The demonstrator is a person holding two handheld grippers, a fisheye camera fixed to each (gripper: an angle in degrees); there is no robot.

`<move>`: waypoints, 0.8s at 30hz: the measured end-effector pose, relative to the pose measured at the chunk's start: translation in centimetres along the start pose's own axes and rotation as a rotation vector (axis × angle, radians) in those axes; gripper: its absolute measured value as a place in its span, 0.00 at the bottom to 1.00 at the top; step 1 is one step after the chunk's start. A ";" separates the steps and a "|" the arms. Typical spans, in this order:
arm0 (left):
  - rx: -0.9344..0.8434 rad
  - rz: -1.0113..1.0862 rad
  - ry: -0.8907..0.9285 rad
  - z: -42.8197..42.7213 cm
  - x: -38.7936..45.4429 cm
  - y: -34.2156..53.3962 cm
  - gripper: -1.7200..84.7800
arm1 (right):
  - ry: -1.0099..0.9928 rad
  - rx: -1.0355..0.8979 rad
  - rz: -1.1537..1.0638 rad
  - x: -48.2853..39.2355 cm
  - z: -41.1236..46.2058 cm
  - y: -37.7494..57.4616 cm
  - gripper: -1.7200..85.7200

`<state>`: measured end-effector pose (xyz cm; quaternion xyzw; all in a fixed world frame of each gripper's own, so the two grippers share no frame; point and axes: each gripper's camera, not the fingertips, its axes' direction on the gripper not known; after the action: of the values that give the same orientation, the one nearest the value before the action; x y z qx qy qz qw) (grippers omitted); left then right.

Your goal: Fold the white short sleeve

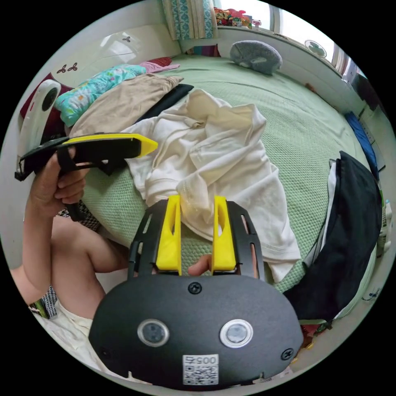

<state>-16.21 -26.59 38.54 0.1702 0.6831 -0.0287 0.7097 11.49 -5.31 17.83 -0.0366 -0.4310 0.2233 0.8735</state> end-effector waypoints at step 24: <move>-0.024 0.044 0.058 -0.3 0.5 -1.9 0.02 | 0.084 0.240 0.253 21.0 -13.2 -12.5 0.06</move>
<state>-17.02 -28.16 37.71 0.1775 0.6998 0.0004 0.6920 37.24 -6.02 28.25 0.0048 -0.3561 0.3794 0.8539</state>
